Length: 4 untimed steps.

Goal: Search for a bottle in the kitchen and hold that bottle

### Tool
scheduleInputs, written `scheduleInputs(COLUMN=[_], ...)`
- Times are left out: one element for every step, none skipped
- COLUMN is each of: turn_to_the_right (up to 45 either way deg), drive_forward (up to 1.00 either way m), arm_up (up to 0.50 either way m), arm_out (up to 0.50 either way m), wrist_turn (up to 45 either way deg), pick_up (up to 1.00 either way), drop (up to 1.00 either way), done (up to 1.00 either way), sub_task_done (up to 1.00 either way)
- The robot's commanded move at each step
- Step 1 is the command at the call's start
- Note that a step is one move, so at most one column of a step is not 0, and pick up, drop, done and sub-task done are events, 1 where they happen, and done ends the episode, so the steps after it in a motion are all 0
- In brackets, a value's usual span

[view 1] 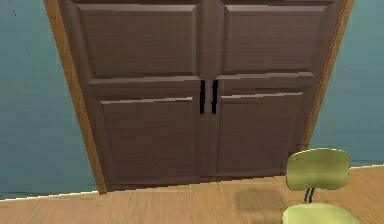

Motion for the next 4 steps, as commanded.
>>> scheduleInputs(turn_to_the_right=[0.0, 0.0, 0.0, 0.0], drive_forward=[0.0, 0.0, 0.0, 0.0], arm_up=[0.0, 0.0, 0.0, 0.0], arm_out=[0.48, 0.0, 0.0, 0.0], wrist_turn=[0.0, 45.0, 45.0, 45.0], pick_up=[0.0, 0.0, 0.0, 0.0], drop=[0.0, 0.0, 0.0, 0.0], done=[0.0, 0.0, 0.0, 0.0], sub_task_done=[0.0, 0.0, 0.0, 0.0])
